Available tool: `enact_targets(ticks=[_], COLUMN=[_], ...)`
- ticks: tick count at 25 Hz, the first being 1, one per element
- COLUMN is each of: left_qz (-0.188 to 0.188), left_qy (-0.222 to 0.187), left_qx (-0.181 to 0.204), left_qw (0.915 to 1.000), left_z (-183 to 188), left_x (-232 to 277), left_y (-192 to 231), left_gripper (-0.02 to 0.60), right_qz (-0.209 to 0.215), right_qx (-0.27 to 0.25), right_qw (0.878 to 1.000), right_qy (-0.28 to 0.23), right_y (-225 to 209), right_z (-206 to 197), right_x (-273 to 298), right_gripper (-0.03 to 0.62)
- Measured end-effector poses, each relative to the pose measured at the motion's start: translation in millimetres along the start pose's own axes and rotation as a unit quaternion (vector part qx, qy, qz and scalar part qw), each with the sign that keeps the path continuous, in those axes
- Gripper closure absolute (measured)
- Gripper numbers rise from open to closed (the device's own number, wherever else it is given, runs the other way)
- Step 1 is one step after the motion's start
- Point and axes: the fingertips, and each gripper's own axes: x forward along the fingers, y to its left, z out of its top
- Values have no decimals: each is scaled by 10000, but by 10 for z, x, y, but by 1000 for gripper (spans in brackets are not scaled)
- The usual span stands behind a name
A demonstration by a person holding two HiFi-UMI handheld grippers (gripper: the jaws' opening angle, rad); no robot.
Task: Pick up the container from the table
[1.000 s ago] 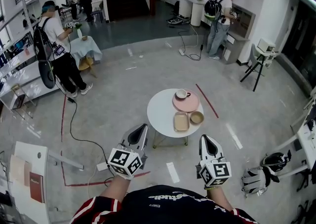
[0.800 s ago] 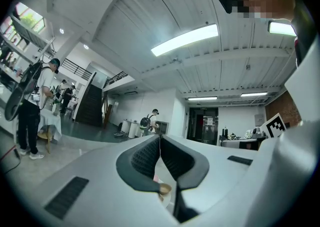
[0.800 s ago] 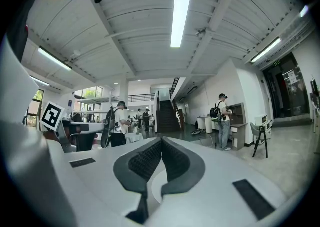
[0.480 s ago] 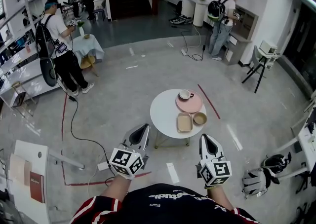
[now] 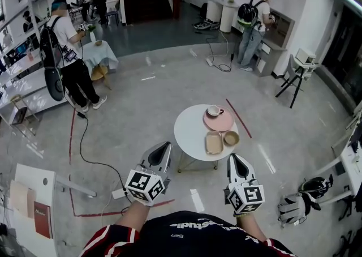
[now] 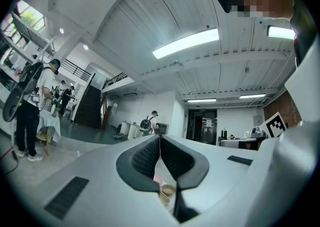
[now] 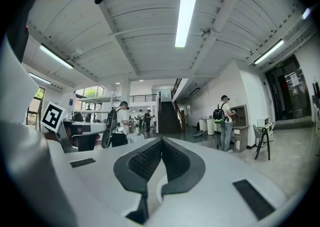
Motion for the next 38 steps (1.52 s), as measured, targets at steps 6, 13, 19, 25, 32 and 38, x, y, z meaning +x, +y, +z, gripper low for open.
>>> enact_targets(ticks=[6,13,19,25,32,38], left_qz=[-96,-184,-130,7,133,219], left_qy=[15,97,176,176,86,104], left_qx=[-112,-219,-273,-210,-99,-56], left_qw=[9999,9995,9994,9996,9998,9997], left_z=[-69,-182,-298,-294,-184,-201], left_x=[-28,41,242,529,931,1329], left_y=[87,77,39,96,114,177], left_gripper=[557,557,557,557,557,557], right_qz=[-148,-248,-252,-15,234,353], right_qx=[-10,-10,93,130,124,164], right_qw=[9999,9995,9993,9996,9995,9992], right_qy=[89,195,265,243,144,108], right_y=[80,27,-248,-442,-729,-1001], right_z=[-95,-156,-242,-206,-75,-27], right_x=[-25,-47,65,408,796,1108], right_gripper=[580,580,580,580,580,580])
